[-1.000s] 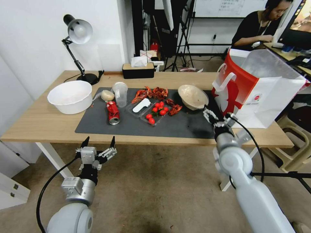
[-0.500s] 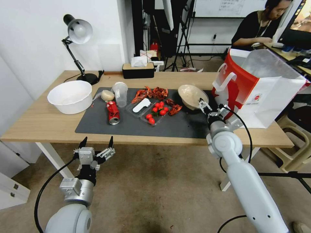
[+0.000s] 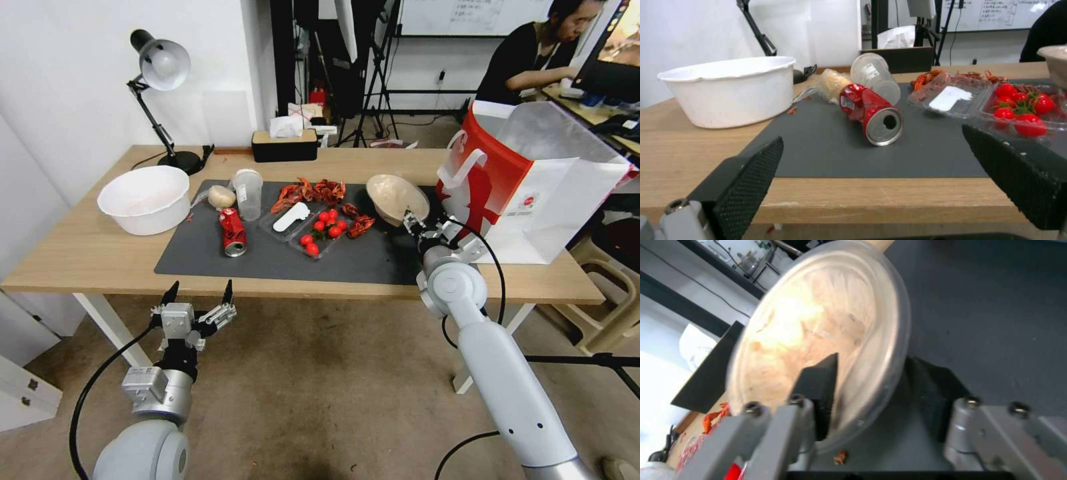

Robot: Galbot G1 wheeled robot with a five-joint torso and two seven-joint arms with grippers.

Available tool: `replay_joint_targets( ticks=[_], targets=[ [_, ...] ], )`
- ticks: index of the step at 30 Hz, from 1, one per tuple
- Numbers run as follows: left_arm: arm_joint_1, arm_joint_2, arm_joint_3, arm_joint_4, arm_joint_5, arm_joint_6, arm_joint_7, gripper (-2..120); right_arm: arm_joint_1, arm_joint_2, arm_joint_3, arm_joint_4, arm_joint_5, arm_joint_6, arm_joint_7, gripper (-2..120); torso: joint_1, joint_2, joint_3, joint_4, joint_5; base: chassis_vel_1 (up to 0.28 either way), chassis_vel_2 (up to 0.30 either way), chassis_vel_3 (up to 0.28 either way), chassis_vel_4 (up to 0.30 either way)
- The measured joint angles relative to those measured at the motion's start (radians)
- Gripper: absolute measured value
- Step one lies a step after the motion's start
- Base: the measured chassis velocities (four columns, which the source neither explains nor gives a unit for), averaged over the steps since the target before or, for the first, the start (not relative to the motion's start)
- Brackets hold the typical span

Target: Pick up the trash from the table and place it into the takeout bag.

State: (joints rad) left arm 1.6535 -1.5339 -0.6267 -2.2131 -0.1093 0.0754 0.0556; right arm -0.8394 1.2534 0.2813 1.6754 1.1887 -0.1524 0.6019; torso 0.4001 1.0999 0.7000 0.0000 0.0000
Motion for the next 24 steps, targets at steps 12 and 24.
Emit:
replay_joint_targets(
  ticks=[12, 24],
  targets=[
    [-0.003, 0.001, 0.004, 0.009, 0.000, -0.006, 0.001, 100, -0.021, -0.007, 0.011, 0.022, -0.024, 0.006, -0.010, 0, 0.000, 0.000, 0.000, 0.0001, 0.0000, 0.000, 0.000, 0.000, 0.000],
    [0.003, -0.001, 0.008, 0.007, 0.002, -0.011, 0.001, 100, -0.031, -0.039, 0.028, 0.083, -0.066, 0.087, -0.148, 0, 0.000, 0.000, 0.000, -0.0001, 0.0000, 0.000, 0.000, 0.000, 0.000]
  ],
)
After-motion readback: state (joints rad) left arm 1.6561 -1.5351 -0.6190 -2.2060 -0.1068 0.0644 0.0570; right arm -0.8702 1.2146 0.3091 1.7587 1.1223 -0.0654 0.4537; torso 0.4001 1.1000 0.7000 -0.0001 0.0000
